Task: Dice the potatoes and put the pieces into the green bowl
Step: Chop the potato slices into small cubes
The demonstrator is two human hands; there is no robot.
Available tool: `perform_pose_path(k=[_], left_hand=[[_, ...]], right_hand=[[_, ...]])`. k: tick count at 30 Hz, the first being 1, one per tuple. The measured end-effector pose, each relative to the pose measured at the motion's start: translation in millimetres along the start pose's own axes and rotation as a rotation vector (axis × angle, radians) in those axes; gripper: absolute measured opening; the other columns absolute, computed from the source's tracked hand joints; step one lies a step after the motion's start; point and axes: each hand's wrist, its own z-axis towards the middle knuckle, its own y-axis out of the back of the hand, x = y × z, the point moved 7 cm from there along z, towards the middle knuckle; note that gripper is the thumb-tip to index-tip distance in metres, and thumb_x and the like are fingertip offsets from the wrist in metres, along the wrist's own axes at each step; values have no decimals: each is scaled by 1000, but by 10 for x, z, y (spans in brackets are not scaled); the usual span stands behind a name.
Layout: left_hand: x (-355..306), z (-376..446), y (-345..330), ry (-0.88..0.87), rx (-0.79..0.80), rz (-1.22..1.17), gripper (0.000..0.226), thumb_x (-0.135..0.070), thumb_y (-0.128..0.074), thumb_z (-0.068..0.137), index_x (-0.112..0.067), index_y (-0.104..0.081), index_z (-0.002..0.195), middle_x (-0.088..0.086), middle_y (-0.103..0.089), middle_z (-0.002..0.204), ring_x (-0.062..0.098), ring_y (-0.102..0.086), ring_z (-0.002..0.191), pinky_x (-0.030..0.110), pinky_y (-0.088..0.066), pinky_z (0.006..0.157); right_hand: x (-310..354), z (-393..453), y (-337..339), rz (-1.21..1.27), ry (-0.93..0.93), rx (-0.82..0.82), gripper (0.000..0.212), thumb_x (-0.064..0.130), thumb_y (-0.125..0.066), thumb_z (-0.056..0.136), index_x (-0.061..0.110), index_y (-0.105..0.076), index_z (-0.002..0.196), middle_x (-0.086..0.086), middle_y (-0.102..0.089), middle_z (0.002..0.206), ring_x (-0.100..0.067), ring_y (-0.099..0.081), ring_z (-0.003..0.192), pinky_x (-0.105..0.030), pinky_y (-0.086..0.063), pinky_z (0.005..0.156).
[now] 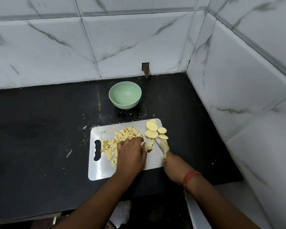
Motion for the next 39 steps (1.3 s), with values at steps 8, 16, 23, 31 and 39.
perform_pose_path(k=[8,16,23,31,39], left_hand=[[206,19,196,121,-128,-342,24,-20,-63,97,-19,-62,122,-10,-58,105,8,-56,86,35,-52,79],[172,18,229,141,-150,-508,23,-16,-61,99,-24,-62,120,-14,-56,111,-1,-58,93,15,-47,76],[205,91,202,173,-161,-522,25,-13,-62,98,-23,-62,120,-14,-56,110,-1,-57,92,9,-42,74],[184,176,223,146,-155,-546,28,-15,-61,99,-25,-65,125,-10,-57,111,2,-59,92,13,-46,79],[-47,110,-64,3,18,-414,19,-33,-59,101,-28,-71,115,-13,-64,103,8,-60,93,34,-40,94]], right_hand=[[76,-16,-42,-130,40,-39,29,12,-38,99,2,-40,125,-11,-58,93,-28,-59,88,-26,-36,61],[-9,-212,-143,22,63,-83,18,21,-36,103,10,-40,117,-10,-60,94,-19,-54,75,-30,-41,67],[102,-308,-350,-64,157,-17,16,23,-37,104,9,-41,111,-1,-48,76,-11,-45,62,-26,-34,54],[75,-246,-228,-10,114,-60,7,20,-37,102,16,-33,100,-4,-52,83,-19,-54,73,-30,-39,62],[-6,-121,-25,166,10,-96,19,27,-39,103,11,-45,111,-7,-58,95,-20,-56,83,-29,-40,69]])
